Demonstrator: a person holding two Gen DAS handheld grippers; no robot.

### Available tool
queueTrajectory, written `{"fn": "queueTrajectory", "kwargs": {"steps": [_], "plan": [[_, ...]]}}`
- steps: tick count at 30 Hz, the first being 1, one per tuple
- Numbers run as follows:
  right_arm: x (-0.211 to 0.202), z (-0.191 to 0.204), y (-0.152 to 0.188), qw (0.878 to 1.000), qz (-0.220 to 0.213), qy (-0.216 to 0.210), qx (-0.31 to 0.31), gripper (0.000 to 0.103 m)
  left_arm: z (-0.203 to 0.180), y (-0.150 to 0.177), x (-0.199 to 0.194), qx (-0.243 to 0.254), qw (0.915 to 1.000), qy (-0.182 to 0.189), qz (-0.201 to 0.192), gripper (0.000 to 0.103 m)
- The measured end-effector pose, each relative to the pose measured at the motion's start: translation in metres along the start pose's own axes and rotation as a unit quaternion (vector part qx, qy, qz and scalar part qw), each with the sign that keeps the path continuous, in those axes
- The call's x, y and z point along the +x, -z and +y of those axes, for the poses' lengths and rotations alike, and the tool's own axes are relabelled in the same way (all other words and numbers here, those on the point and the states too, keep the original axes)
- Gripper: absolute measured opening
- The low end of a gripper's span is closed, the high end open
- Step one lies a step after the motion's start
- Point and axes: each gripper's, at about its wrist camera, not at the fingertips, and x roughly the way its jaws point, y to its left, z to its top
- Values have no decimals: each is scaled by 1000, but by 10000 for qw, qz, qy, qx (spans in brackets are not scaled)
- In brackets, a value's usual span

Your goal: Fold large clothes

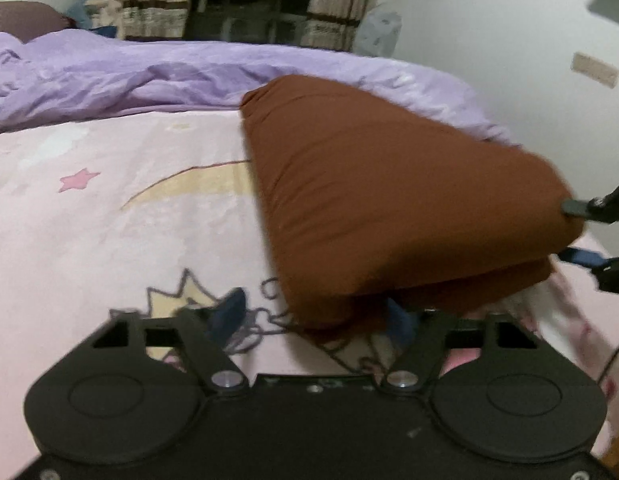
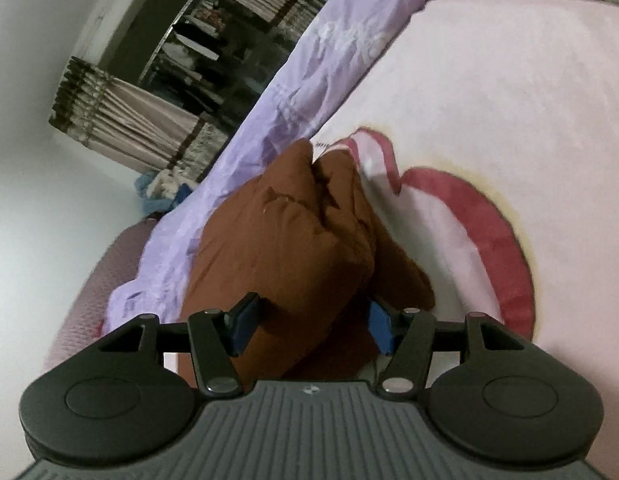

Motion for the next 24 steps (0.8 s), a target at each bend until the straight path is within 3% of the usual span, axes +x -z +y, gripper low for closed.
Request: {"fn": "queueTrajectory", "kwargs": {"steps": [1,2,3,4,5,7,10,13,17,20,23,24], "plan": [[0,1,0,10000,-22,50,-12,70,3,0,1,-97,9999,35,29,47],[4,2,-1,10000,-20,68,-35,68,7,0,1,-269,9995,158,40,37],[6,4,-1,10000,-43,67,-46,57,8,-1,0,-360,9990,249,47,29],[6,7,-2,9999,-56,58,-96,32,9,-3,-2,-370,9991,218,20,28],[3,10,-1,9998,-105,52,-175,23,8,-4,-6,-340,9993,129,-84,26],[-4,19,-6,9992,-239,-25,-314,17,8,-6,-17,-359,9989,78,-277,25],[-8,24,-15,9983,-375,-115,-434,16,13,-11,-22,-508,9981,70,-338,25],[10,8,-14,9991,-198,89,-374,16,16,-3,-10,-507,9986,5,-126,26],[21,-25,4,10000,6,27,-82,16,31,9,7,-730,9971,29,190,38],[19,-34,7,9999,45,-88,-21,19,35,9,7,-770,9967,145,227,40],[12,-32,6,9999,62,-118,5,28,31,8,-4,-566,9981,132,202,39],[7,-29,5,9999,38,-97,-47,36,27,8,-12,-374,9992,53,162,39]]}}
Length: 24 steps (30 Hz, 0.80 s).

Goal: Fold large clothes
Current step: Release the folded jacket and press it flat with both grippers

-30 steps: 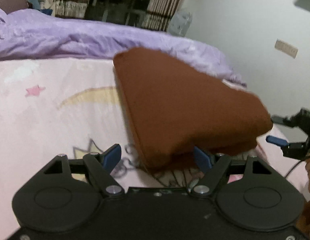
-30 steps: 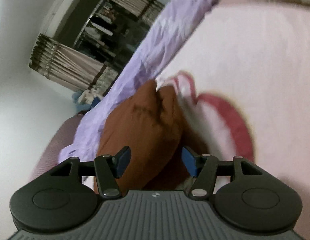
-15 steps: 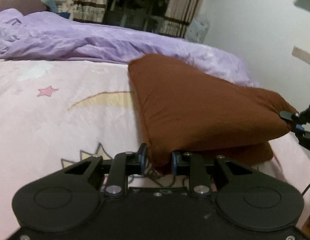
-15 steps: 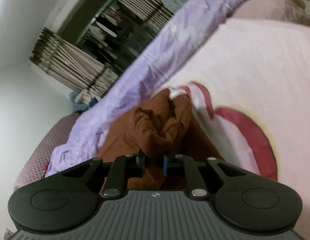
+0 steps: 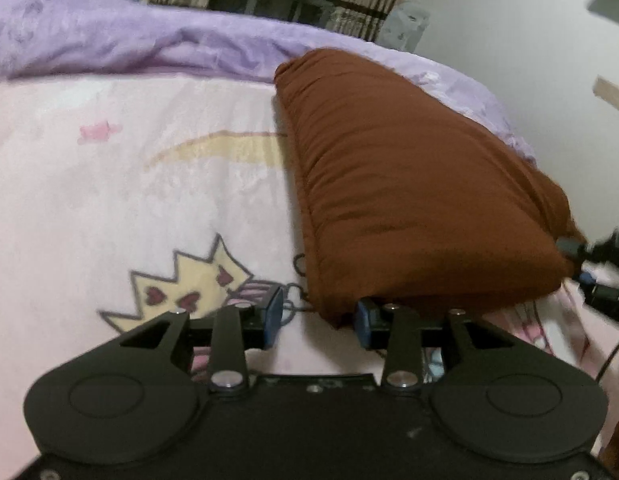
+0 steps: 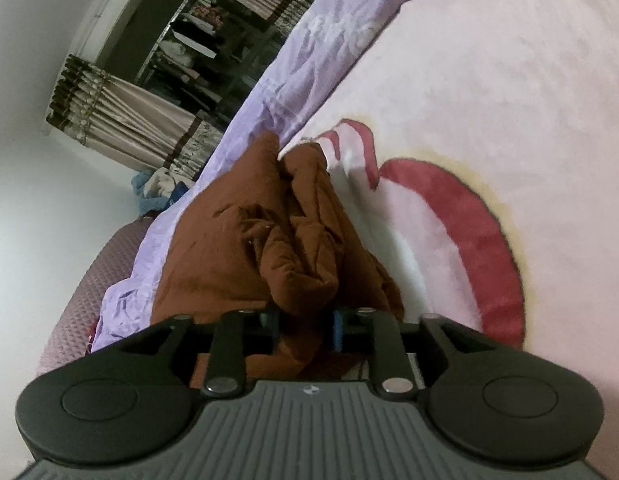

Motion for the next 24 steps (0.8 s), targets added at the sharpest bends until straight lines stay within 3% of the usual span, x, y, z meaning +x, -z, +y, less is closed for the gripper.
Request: {"fn": "queueTrajectory", "kwargs": {"steps": [1,3,6,10,15,17,20,24], "plan": [[-5,3,-1,10000,-25,64,-54,49,-5,2,-8,196,9997,-101,-48,39],[-19,12,-4,9992,-52,349,-193,56,-11,2,-23,553,9978,-340,-145,38],[-43,31,-7,9954,-225,694,-624,56,-8,-8,-45,513,9969,-459,-379,34],[-63,78,-3,9807,-739,852,-1594,56,-6,-35,-55,-66,9983,125,-574,35],[-35,129,14,9562,-698,956,-2679,56,-42,-61,-40,-43,9952,624,-748,38],[-21,136,19,9513,-702,983,-2836,56,-54,-67,-29,-6,9946,768,-696,38],[2,135,26,9414,-643,1359,-3019,54,-66,-66,-8,98,9953,800,-542,38],[23,110,33,9439,-399,1612,-2855,47,-61,-54,26,68,9974,681,-212,39]]}}
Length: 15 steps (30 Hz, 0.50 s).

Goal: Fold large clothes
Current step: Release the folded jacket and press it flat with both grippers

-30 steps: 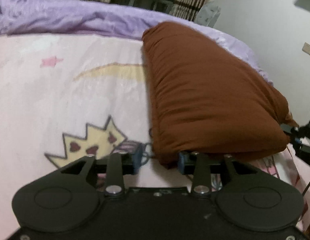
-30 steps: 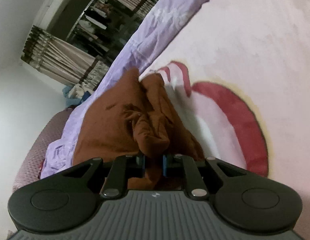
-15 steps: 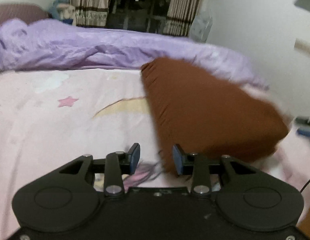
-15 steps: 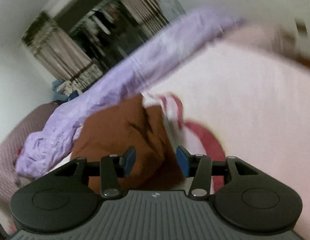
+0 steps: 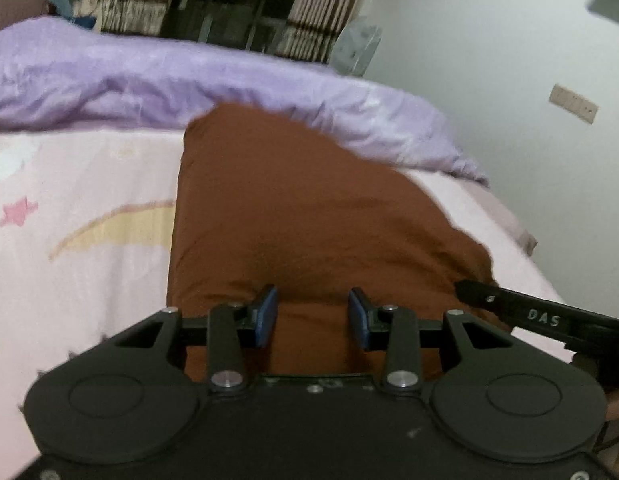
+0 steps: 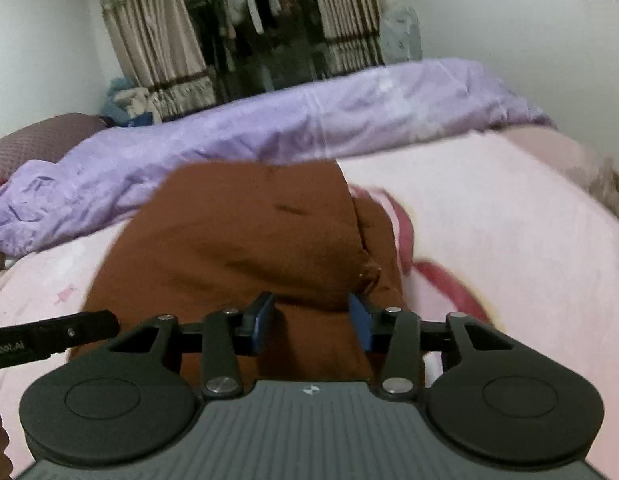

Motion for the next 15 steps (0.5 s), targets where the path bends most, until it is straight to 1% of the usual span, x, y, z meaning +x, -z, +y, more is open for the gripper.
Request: {"fn": "queueTrajectory", "kwargs": {"steps": [2,4,8,10,12,14,15], "plan": [[4,-3,10,10000,8,-26,-33,46,7,9,6,-3,9999,111,-20,41],[3,-2,16,9999,-56,-16,-142,46,11,15,8,45,9998,164,-83,41],[2,1,17,9999,-66,4,-150,46,7,12,5,116,9998,134,-59,41],[-1,3,12,9999,-10,20,-130,46,6,6,1,86,9999,141,-11,42],[-9,5,3,9999,-3,22,-130,46,2,-6,-9,64,9998,197,-13,47],[-22,11,-11,9997,-176,-12,-158,46,-2,-20,-19,173,9995,166,-184,53],[-24,13,-19,9994,-309,-70,-171,46,-3,-28,-21,263,9991,109,-298,54]]}}
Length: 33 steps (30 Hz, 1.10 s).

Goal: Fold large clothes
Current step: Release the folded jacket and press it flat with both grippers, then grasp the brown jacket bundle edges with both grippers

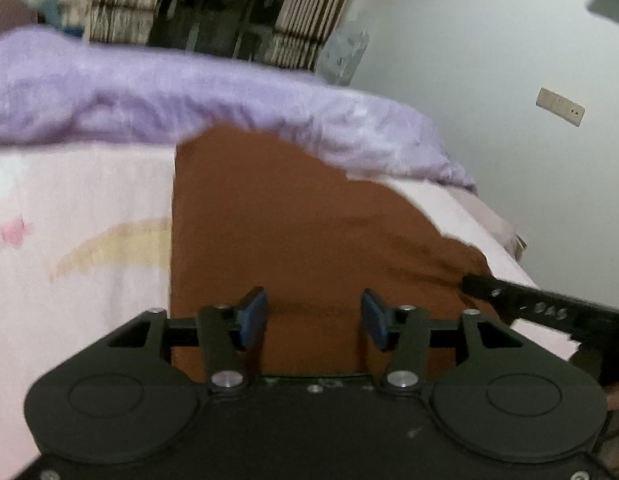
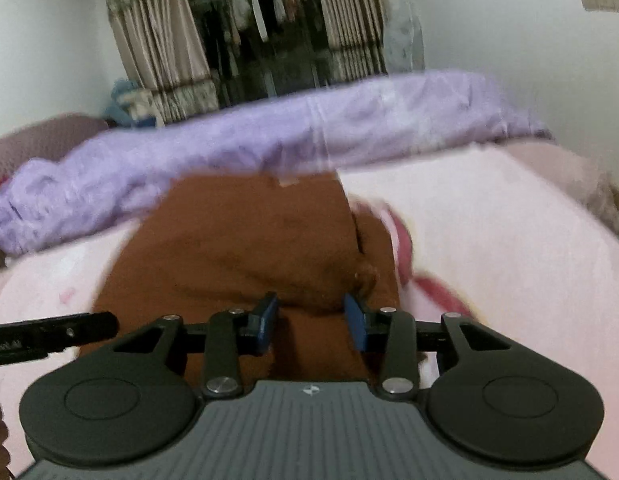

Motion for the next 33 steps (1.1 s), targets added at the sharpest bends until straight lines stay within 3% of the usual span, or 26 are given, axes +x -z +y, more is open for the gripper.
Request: {"fn": "queueTrajectory", "kwargs": {"steps": [4,7,10,16,26,33], "plan": [[7,18,-28,9993,-260,-70,-254,46,5,-27,13,-39,9999,-125,-112,54],[33,28,-33,9990,-30,51,-442,43,9,-33,34,-95,9995,-299,7,52],[57,30,-25,9982,266,218,-490,38,11,-24,52,-91,9993,-341,153,53],[75,34,-2,9953,397,444,-760,36,11,-12,61,63,9993,-358,42,57],[63,33,-2,9966,299,396,-657,36,9,-13,50,43,9993,-383,-19,60],[-1,27,-3,9983,-281,251,-447,37,9,0,2,16,9990,-399,-197,61]]}}
